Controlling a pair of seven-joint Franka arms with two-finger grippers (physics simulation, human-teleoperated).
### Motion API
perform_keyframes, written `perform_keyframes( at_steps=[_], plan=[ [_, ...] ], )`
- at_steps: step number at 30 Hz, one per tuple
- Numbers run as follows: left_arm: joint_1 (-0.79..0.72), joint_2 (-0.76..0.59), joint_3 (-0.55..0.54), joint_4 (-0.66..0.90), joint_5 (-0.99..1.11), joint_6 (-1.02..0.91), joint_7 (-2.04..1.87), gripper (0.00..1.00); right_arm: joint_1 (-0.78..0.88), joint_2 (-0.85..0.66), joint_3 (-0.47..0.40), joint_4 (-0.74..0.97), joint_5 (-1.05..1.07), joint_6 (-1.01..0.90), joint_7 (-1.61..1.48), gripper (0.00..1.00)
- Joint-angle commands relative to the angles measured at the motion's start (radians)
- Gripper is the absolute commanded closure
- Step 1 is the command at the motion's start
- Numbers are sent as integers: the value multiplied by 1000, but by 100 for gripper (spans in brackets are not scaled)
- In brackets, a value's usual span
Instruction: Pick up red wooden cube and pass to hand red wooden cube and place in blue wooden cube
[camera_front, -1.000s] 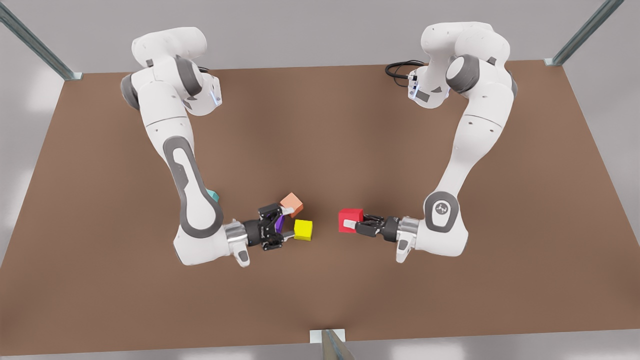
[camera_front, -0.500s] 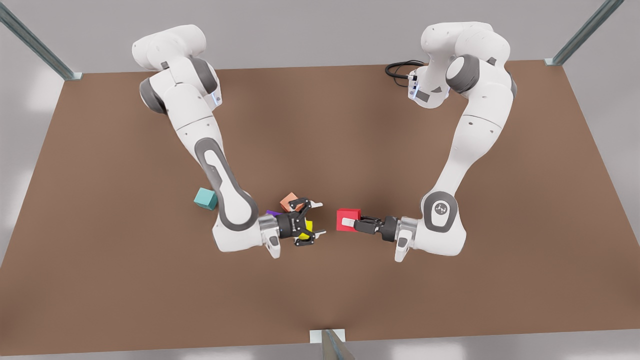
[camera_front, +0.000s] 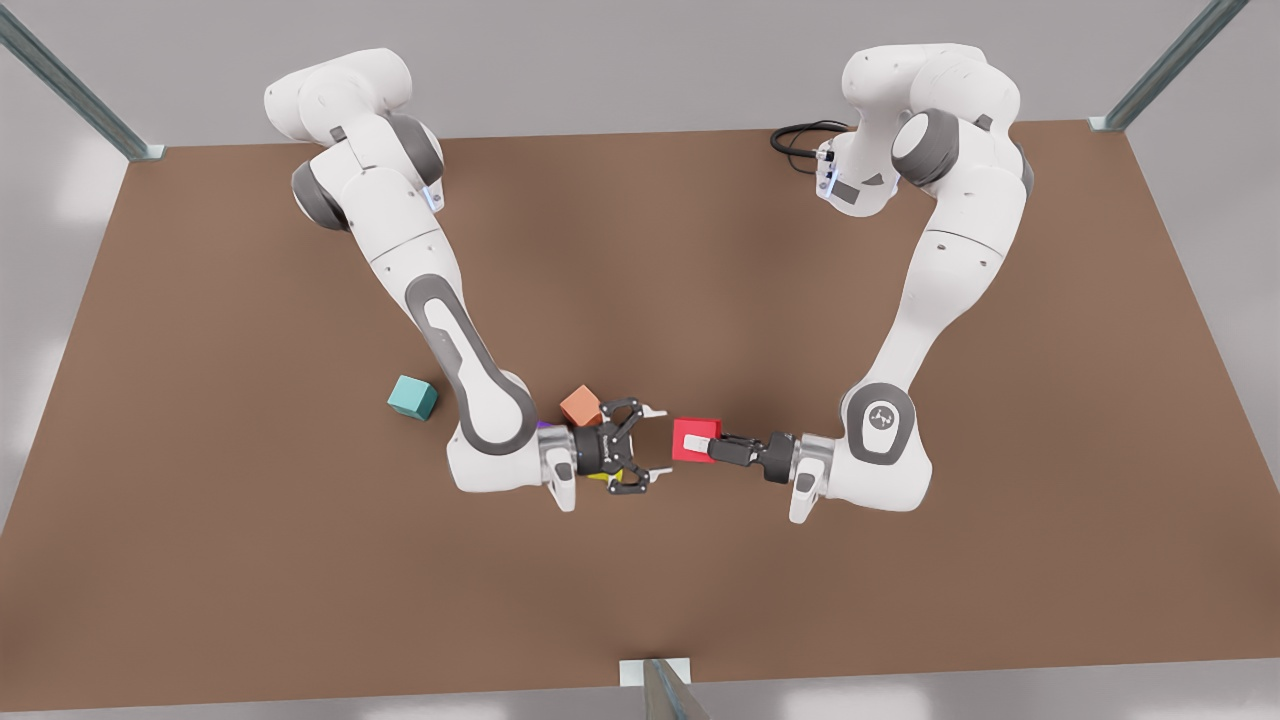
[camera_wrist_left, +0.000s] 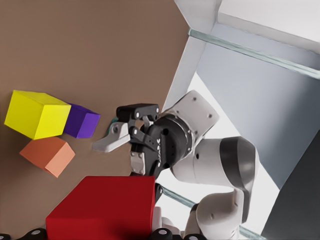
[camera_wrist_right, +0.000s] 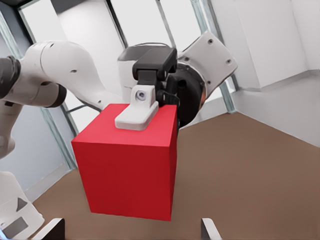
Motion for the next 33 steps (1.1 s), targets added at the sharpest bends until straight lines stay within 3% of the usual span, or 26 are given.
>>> perform_keyframes(
  at_steps=[1, 21, 23, 24, 25, 27, 28, 29, 33],
  plan=[
    [0, -2, 0, 0, -5, -2, 46, 32, 0, -1, 9, 2, 17, 33, -148, 0],
    [-5, 4, -3, -1, -5, 6, 51, 32, 6, 37, 131, 66, 20, 183, -139, 0],
    [-5, 3, -3, -1, -5, 6, 49, 32, 6, 37, 131, 72, 20, 183, -139, 10],
    [-5, 4, -3, -1, -5, 6, 51, 32, 6, 37, 131, 72, 19, 183, -145, 35],
    [-5, 4, -5, -1, -5, 6, 51, 32, 6, 37, 130, 72, 19, 183, -147, 47],
    [-5, 4, -3, -1, -5, 7, 52, 32, 6, 37, 130, 72, 19, 183, -148, 47],
    [-5, 6, -3, -1, -5, 7, 52, 24, 6, 37, 130, 72, 19, 182, -148, 47],
    [-5, 6, -3, -1, -5, 7, 52, 0, 4, 37, 130, 72, 19, 182, -148, 47],
    [-5, 6, -3, -1, -5, 7, 52, 0, 1, 36, 128, 72, 17, 174, -150, 47]
  ],
)
